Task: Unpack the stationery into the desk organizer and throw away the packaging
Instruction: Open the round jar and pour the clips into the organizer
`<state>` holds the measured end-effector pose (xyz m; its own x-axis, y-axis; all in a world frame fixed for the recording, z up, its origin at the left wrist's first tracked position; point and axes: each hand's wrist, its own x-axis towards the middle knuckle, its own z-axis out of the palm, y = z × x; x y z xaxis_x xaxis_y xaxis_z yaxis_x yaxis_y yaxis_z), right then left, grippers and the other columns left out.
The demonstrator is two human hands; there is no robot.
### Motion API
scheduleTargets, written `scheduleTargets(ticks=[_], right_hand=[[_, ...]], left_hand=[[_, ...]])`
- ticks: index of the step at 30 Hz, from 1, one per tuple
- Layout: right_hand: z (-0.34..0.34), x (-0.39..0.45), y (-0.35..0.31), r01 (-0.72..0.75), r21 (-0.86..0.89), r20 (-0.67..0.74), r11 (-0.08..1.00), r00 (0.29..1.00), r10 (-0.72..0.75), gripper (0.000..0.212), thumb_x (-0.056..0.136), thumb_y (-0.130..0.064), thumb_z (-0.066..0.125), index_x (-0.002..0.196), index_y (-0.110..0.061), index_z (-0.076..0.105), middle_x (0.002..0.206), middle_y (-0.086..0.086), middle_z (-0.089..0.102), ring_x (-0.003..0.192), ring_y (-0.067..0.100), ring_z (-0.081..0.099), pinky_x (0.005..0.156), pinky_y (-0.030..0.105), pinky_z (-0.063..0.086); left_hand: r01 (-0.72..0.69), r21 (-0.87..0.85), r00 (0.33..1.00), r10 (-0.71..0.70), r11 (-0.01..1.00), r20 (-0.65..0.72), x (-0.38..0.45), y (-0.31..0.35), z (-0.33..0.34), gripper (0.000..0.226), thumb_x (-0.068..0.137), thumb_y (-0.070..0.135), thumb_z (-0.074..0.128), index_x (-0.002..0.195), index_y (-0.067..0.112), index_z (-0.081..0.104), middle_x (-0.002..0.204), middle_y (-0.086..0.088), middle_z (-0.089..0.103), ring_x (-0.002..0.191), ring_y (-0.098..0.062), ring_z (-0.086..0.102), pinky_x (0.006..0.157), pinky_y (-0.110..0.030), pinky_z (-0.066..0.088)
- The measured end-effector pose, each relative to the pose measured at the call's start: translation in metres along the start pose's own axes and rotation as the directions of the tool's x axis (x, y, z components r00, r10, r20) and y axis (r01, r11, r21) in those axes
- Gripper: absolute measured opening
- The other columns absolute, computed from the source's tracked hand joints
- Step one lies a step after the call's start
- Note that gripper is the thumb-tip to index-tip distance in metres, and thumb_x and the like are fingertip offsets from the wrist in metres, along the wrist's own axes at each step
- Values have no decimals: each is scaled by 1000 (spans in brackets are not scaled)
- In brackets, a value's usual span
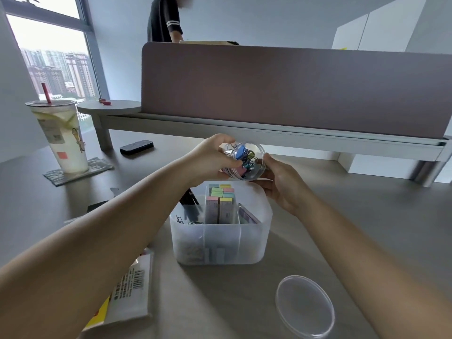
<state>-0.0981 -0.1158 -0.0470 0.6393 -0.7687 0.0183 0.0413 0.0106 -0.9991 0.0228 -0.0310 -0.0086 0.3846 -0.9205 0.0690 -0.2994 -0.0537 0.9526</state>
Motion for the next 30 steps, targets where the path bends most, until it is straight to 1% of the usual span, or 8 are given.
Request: scheduleTargets(ticks=[5, 9, 11, 15, 19, 22, 28, 30], right_hand=[[-7, -2, -4, 2, -26, -16, 1000, 1000, -2, 34, 96, -33, 29, 108, -13, 55, 96, 6, 63, 78, 14, 60, 76, 26, 47], [-10, -5, 0, -23, -28, -27, 999, 999, 23, 40, 96, -33, 29, 114, -9, 54, 106, 9, 60, 88, 20, 59, 92, 36, 44], [-8, -7, 3, -14, -18, -9, 1000, 1000, 14, 36, 97, -32, 28, 108, -11, 55, 101, 8, 61, 83, 17, 59, 86, 33, 46], [-3, -7, 4, 6, -29, 17, 1000, 1000, -6, 35, 97, -32, 28, 102, -14, 58, 88, 2, 63, 79, 12, 58, 67, 24, 44], [1, -4, 5, 5, -35, 7, 999, 1000, -5, 39, 96, -35, 30, 109, -10, 58, 94, 5, 64, 80, 12, 58, 67, 23, 43], [1, -2, 6, 14, 3, -10, 1000, 1000, -14, 35, 95, -34, 33, 101, -11, 58, 93, 7, 63, 78, 14, 58, 68, 23, 44], [-2, -4, 6, 27, 57, 28, 998, 999, -29, 30, 95, -32, 35, 90, -15, 60, 82, 3, 63, 74, 13, 58, 68, 23, 47], [-3, -4, 7, 33, 34, 23, 999, 999, -34, 32, 94, -33, 35, 97, -13, 60, 83, 2, 62, 75, 13, 56, 68, 24, 44]], left_hand=[[-23, 9, 999, 23, 1000, -42, 1, 6, 14, 54, 81, -1, 58, 130, 13, 38, 125, -16, 46, 103, -28, 54, 78, -35, 51], [-65, -13, 993, 63, 998, -102, -3, -5, 25, 54, 81, -1, 57, 130, 14, 39, 105, -4, 49, 101, -26, 52, 89, -41, 48], [-106, -6, 987, 104, 994, -124, -6, -11, 23, 52, 81, 0, 57, 129, 14, 41, 98, 5, 46, 100, -23, 51, 90, -39, 47], [-151, 55, 978, 157, 987, -138, -9, -19, 13, 53, 83, 4, 56, 132, 17, 39, 119, 0, 40, 113, -23, 50, 84, -26, 39], [-183, 79, 970, 193, 980, -145, -11, -26, 9, 54, 81, 3, 58, 130, 18, 41, 124, -2, 43, 112, -24, 50, 95, -35, 42], [-212, 108, 965, 225, 971, -132, -11, -28, 7, 55, 79, 2, 61, 129, 17, 43, 117, -1, 44, 112, -23, 49, 99, -41, 42], [-247, 114, 960, 260, 962, -107, -8, -29, 5, 57, 74, -5, 63, 125, 15, 46, 116, -4, 47, 109, -29, 52, 95, -46, 47], [-252, 122, 959, 264, 960, -101, -7, -30, 4, 58, 74, -4, 64, 125, 16, 47, 121, -8, 48, 107, -26, 51, 93, -44, 47]])
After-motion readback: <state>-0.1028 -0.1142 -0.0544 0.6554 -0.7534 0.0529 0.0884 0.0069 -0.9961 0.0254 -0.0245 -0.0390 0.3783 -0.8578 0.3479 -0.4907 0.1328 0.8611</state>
